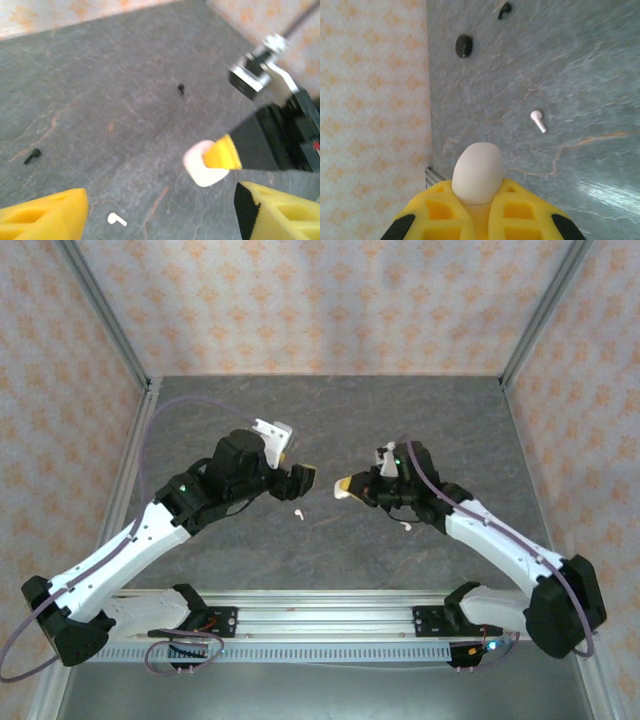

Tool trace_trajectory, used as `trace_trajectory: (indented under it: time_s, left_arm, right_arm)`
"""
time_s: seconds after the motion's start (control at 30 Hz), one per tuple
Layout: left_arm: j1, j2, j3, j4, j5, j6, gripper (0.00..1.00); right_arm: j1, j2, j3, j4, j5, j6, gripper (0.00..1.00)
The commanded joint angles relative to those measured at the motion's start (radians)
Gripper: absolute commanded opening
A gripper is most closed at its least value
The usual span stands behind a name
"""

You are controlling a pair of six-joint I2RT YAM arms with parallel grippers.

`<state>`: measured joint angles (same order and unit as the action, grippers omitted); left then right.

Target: Insert wireless bluetooth earbuds into charging case

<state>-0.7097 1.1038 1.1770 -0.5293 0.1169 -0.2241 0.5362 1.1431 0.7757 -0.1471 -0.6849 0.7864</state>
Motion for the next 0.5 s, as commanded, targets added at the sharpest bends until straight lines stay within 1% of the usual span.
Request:
trace_trajectory:
  time_s: [0.0, 0.07, 0.17, 0.23, 0.27, 0.37, 0.47]
  left_arm:
    - [0.002, -0.004, 0.011, -0.034, -0.098, -0.232, 0.80]
    - [0.001, -0.004, -0.014, 0.005, -0.039, -0.297, 0.80]
    - [0.001, 0.012, -0.047, 0.067, 0.046, -0.384, 0.80]
    - [0.003, 0.027, -0.058, 0.102, 0.138, -0.395, 0.80]
    - [0.006, 0.033, -0.065, 0.124, 0.166, -0.408, 0.79]
    - [0.019, 0.041, -0.126, 0.264, 0.245, -0.490, 0.74]
    - [0.047, 0.049, -0.189, 0.443, 0.339, -0.591, 0.68]
  right_arm:
    - [-0.048, -0.093, -0.024, 0.085, 0.046, 0.030, 0.00]
    - [-0.068, -0.127, -0.032, 0.091, 0.046, 0.031, 0.00]
    - [-0.081, -0.131, -0.026, 0.129, -0.016, 0.030, 0.00]
    - [-0.081, -0.116, -0.027, 0.187, -0.063, 0.047, 0.00]
    - [-0.081, -0.108, -0.032, 0.226, -0.084, 0.064, 0.00]
    - [-0.082, -0.084, -0.052, 0.363, -0.126, 0.122, 0.00]
    - [-0.082, -0.066, -0.061, 0.461, -0.152, 0.170, 0.00]
